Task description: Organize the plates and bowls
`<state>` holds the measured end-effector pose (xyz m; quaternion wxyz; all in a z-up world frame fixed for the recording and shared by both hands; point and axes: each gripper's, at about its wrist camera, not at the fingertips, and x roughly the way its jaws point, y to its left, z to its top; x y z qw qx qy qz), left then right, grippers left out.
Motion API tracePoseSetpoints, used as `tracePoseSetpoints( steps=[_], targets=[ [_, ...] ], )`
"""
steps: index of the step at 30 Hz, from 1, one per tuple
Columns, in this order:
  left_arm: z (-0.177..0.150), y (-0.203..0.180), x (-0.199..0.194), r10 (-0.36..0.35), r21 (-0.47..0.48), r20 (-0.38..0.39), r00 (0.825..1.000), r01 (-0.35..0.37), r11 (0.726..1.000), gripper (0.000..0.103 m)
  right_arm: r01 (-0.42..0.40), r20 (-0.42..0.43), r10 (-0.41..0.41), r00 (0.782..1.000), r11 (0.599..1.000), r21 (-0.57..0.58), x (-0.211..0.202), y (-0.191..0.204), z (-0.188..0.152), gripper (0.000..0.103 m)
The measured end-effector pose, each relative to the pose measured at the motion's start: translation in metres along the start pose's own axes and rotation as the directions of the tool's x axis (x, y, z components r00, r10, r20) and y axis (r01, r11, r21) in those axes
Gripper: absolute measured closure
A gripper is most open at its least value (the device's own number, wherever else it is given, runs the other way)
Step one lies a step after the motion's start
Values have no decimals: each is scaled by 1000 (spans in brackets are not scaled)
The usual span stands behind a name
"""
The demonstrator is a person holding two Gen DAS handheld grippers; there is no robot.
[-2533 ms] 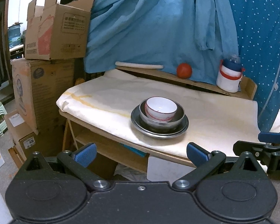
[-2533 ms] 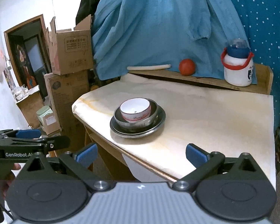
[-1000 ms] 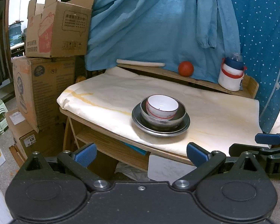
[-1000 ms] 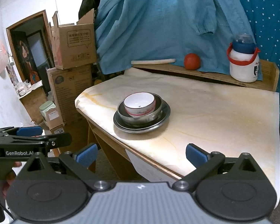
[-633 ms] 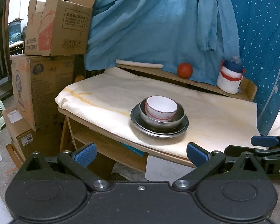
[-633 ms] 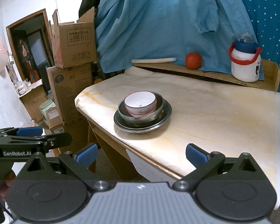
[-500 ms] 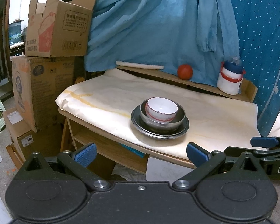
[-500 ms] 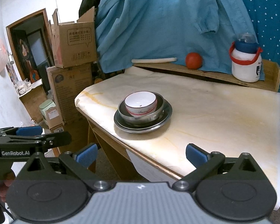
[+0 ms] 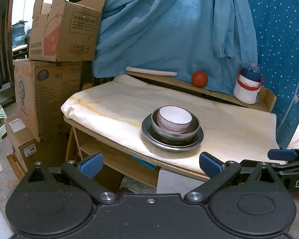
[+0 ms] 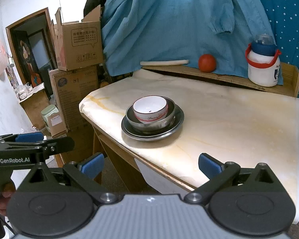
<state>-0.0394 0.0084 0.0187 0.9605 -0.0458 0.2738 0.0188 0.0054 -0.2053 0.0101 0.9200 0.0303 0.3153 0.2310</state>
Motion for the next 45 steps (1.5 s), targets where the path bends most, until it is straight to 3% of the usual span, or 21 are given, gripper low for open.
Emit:
tracePoseSetpoints(
  steps=[45],
  targets=[
    [1, 9, 14, -10, -32, -25, 1000, 10, 999, 2, -7, -42, 6, 999, 1000, -12, 18, 0, 5, 0]
  ],
)
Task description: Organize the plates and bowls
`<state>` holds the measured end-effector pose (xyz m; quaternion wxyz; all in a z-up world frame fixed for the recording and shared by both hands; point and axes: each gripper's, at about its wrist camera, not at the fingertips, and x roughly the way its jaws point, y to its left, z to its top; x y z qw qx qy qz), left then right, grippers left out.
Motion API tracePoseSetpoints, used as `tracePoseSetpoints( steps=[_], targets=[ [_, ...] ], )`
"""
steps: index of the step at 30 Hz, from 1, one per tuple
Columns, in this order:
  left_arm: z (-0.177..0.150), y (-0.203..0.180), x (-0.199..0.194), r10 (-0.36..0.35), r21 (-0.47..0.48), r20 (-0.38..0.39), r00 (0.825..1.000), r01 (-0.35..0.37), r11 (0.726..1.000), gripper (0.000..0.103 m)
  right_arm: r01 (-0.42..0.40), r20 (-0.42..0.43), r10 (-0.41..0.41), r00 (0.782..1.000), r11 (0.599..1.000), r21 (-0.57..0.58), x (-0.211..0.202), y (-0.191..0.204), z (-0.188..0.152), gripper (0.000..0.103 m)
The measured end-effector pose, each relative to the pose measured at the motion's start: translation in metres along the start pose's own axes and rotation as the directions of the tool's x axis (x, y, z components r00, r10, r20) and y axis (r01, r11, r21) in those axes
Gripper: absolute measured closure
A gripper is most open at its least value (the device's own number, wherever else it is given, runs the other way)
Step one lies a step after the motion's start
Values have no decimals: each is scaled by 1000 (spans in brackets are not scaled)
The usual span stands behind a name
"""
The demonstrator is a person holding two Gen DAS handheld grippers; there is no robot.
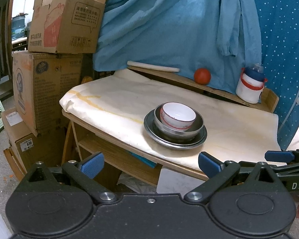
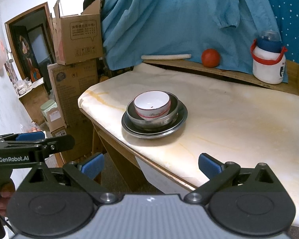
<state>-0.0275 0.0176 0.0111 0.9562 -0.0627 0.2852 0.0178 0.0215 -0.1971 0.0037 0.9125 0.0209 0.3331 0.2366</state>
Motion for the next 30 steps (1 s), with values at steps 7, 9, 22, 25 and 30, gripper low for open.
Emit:
tracePoseSetpoints(
  steps=[7, 9, 22, 25, 30],
  targets=[
    [0, 2, 4, 0, -5, -5, 1000, 0, 1000, 2, -2, -9, 2, 1000, 1000, -4, 7, 1, 2, 0],
    [1, 3, 6, 1, -7, -7, 1000, -1, 1000, 2, -3, -14, 3, 1000, 1000, -4, 9, 1, 3, 0],
    [4, 3, 19, -1, -8, -29, 1000, 1, 1000, 2, -2, -39, 2, 999, 1000, 5, 22, -2, 6, 0],
    [5, 3, 21, -1, -6, -34, 999, 1, 1000, 2, -1, -43, 1, 999, 1000, 9, 24, -4, 7, 0],
    [5, 2, 25, 0, -3, -43, 999, 0, 1000, 2, 0, -48, 1, 999, 1000, 14, 26, -6, 7, 0]
  ],
)
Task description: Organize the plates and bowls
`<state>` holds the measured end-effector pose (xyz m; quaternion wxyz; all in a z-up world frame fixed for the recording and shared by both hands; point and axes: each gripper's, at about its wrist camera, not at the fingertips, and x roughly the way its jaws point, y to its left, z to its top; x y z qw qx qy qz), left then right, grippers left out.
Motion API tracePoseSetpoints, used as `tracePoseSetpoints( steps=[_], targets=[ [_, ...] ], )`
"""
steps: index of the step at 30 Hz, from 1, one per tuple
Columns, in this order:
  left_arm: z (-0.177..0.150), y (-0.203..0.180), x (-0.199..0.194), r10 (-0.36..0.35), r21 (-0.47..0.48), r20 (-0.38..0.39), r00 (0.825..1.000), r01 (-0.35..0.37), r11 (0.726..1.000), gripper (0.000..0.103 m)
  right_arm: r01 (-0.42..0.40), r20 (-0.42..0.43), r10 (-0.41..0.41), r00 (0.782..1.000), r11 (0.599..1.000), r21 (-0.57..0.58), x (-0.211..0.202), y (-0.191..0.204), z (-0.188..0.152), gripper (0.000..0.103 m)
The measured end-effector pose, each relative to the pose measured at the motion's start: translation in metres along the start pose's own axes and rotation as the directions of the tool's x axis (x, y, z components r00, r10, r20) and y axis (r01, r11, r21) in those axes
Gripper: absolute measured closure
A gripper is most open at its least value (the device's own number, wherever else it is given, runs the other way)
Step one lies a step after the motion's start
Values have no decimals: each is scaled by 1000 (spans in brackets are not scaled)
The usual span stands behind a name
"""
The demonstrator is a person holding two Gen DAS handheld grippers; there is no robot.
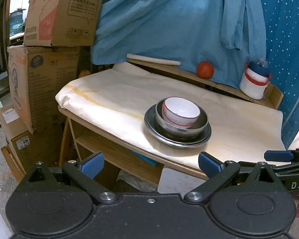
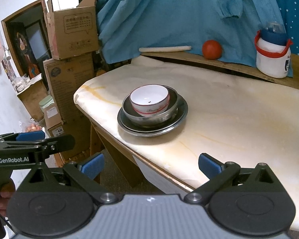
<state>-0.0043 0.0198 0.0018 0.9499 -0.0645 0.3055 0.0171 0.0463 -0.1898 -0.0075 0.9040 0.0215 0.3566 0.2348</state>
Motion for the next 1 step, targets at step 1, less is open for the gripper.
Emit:
tracePoseSetpoints(
  steps=[1],
  targets=[
    [0, 0, 1, 0, 1, -2, 1000, 0, 1000, 2, 0, -1, 0, 1000, 1000, 1, 0, -1, 0, 0]
  ],
)
